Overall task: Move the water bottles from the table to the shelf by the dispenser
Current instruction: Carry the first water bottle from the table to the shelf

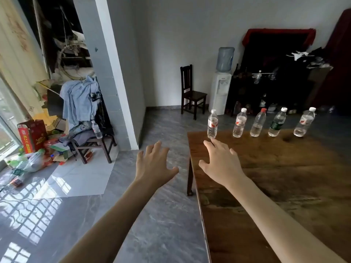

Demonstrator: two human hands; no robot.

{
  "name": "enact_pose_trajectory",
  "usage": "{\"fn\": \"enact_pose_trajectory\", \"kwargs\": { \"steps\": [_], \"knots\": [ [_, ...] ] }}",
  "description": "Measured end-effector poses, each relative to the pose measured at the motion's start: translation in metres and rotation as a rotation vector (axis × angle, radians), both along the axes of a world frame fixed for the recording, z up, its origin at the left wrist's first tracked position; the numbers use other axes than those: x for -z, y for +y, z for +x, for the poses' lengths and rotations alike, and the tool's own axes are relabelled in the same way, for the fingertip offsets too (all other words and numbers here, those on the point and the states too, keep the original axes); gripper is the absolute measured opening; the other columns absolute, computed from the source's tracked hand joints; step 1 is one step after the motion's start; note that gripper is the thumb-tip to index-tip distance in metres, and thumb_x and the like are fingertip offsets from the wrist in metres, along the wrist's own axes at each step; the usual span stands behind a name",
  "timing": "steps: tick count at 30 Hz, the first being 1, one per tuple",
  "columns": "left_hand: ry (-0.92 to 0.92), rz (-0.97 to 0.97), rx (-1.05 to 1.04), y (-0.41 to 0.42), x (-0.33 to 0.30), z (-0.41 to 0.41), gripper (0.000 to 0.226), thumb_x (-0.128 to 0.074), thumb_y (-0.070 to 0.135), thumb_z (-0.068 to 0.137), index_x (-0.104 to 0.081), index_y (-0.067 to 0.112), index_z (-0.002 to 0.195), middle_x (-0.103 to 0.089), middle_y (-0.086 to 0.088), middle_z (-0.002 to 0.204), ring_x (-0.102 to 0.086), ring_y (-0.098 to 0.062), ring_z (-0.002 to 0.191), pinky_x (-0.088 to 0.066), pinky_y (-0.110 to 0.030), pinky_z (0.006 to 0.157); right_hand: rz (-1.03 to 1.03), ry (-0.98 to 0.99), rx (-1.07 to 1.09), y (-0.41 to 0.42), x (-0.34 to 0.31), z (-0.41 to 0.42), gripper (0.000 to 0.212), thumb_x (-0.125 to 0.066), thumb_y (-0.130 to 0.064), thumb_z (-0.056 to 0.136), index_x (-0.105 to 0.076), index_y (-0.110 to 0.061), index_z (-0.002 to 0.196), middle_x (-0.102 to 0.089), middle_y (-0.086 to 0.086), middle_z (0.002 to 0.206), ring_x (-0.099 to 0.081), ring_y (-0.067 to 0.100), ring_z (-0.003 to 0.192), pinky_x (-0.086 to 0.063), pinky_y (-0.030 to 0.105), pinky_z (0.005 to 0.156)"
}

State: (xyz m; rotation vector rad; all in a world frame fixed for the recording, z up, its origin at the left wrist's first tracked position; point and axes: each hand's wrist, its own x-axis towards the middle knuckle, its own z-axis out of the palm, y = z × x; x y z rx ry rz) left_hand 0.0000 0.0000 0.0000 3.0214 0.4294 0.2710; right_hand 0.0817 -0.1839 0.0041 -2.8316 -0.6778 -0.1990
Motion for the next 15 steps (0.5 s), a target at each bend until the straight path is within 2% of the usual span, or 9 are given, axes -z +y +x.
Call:
{"fn": "enact_pose_trajectory", "kwargs": {
  "steps": [9, 15],
  "knots": [
    [0.023, 0.132, 0.081, 0.080, 0.011, 0.022, 0.070, -0.050, 0.066, 0.089, -0.040, 0.027, 0.147, -0.021, -0.003, 0.165, -0.023, -0.026, 0.150, -0.026, -0.051, 0.118, 0.010, 0.023, 0.058, 0.076, 0.002, 0.014, 0.064, -0.054, -0.043, 0.092, -0.034, -0.022, 0.150, -0.025, 0.004, 0.162, -0.026, 0.023, 0.148, -0.027, 0.052, 0.117],
    [0.027, 0.072, 0.111, 0.118, 0.020, 0.043, 0.068, -0.051, 0.065, 0.088, -0.043, 0.026, 0.145, -0.023, -0.003, 0.164, -0.024, -0.026, 0.150, -0.027, -0.051, 0.117, -0.003, 0.031, 0.081, 0.105, 0.006, 0.033, 0.062, -0.054, -0.042, 0.093, -0.036, -0.021, 0.148, -0.026, 0.005, 0.162, -0.026, 0.023, 0.147, -0.029, 0.053, 0.116]
  ]
}}
